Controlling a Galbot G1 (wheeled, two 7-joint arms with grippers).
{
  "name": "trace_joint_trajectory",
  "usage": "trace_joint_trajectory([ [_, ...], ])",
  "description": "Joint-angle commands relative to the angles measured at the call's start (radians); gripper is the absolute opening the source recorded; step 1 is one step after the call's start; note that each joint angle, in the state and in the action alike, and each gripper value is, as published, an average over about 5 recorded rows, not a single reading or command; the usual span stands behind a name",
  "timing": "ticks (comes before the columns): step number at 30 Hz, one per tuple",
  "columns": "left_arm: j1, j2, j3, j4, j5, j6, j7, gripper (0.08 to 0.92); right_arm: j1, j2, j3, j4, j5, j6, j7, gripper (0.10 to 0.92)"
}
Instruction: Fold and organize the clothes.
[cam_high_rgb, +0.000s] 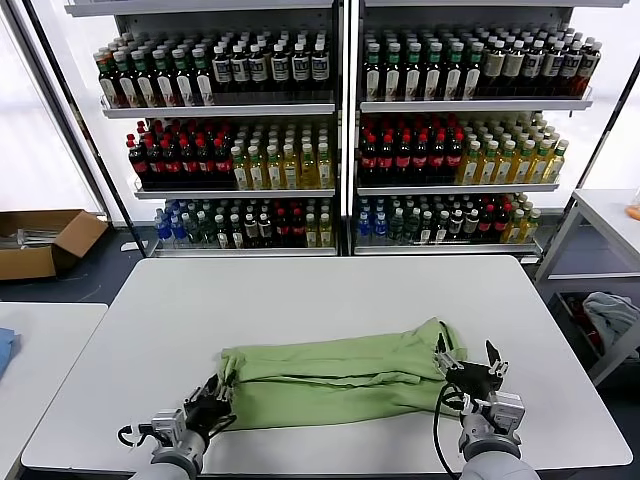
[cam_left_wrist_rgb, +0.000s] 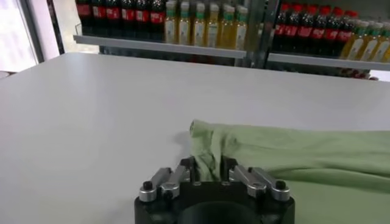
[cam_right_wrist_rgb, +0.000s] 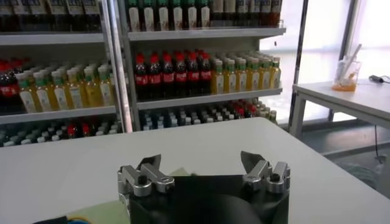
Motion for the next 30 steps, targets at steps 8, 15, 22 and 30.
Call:
trace_joint_trajectory([
  [8, 0.003, 0.047, -0.081, -0.029, 0.007, -0.026, 0.016, 0.102, 0.024, -0.001, 0.004, -0.004, 0.007, -0.005, 0.001, 0.823],
  [15, 0.02, 0.277, -0.344, -0.041, -0.115, -0.023, 0.016, 0.091, 0.038, -0.007, 0.009, 0.0, 0.017, -0.011, 0.008, 0.823],
  [22, 0.034, 0.534, -0.606, 0.137, -0.219, -0.025, 0.026, 0.091, 0.049, -0.008, -0.006, 0.006, 0.027, -0.013, 0.01, 0.823],
  [30, 0.063, 0.559, -0.628, 0.102, -0.221, -0.014, 0.024, 0.091, 0.051, 0.004, -0.022, 0.019, 0.029, -0.015, 0.012, 0.823],
])
